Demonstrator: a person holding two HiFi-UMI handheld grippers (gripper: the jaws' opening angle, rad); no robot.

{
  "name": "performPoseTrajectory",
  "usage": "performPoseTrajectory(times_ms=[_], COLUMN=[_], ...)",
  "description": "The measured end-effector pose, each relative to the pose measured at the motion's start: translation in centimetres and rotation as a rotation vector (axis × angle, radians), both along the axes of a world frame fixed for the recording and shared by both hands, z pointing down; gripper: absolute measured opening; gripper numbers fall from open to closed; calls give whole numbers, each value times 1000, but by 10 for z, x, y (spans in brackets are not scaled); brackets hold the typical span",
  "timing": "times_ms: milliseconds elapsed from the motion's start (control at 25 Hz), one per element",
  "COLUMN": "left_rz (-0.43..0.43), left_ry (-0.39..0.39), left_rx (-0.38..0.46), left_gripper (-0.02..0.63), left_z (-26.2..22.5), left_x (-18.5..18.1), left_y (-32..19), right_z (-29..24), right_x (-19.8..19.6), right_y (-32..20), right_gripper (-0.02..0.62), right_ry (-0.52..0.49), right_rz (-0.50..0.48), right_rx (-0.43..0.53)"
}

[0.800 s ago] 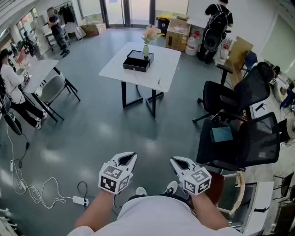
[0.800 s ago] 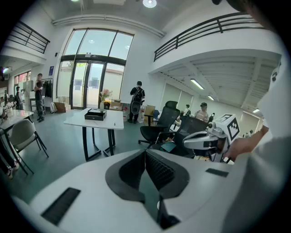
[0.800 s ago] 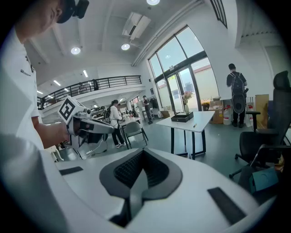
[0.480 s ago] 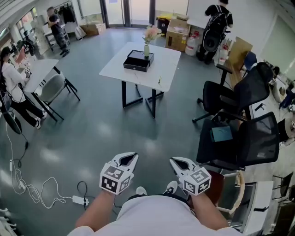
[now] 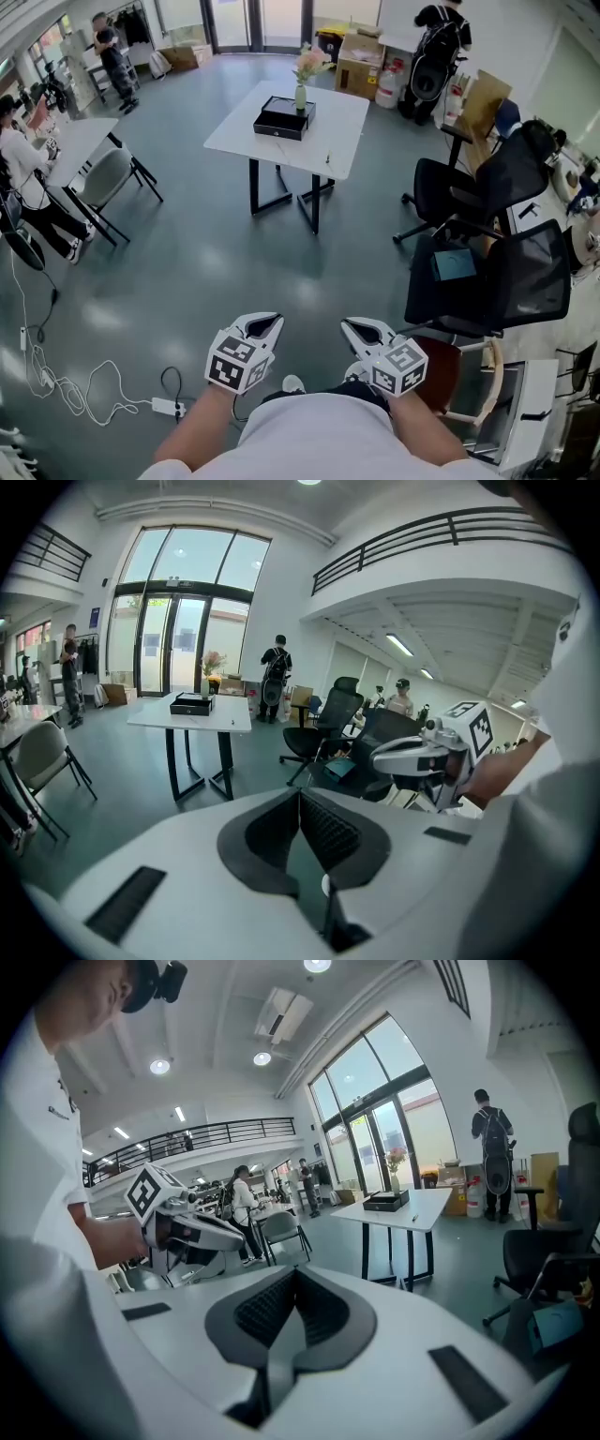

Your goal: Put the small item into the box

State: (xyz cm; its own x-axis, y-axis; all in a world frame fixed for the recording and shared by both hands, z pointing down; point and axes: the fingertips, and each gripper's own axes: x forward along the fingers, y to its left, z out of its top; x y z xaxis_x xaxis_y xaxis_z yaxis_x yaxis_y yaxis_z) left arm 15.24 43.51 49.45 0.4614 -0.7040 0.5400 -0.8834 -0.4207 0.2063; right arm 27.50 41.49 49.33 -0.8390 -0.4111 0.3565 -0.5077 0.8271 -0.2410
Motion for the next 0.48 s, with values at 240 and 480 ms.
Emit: performPoseTrajectory(times_ms=[240, 480], left_rz=[1, -49], left_ry=[-2, 20], left_rx=[-42, -26], left_gripper=[17, 17], left_z=[20, 17], left_x=[-10, -30], left_y=[11, -14], right_z=[7, 18], right_x=[-26, -37], right_y=[14, -18], right_gripper=[17, 16], right_ry=[26, 34], right_rz=[-68, -51], right_rx=[-8, -44])
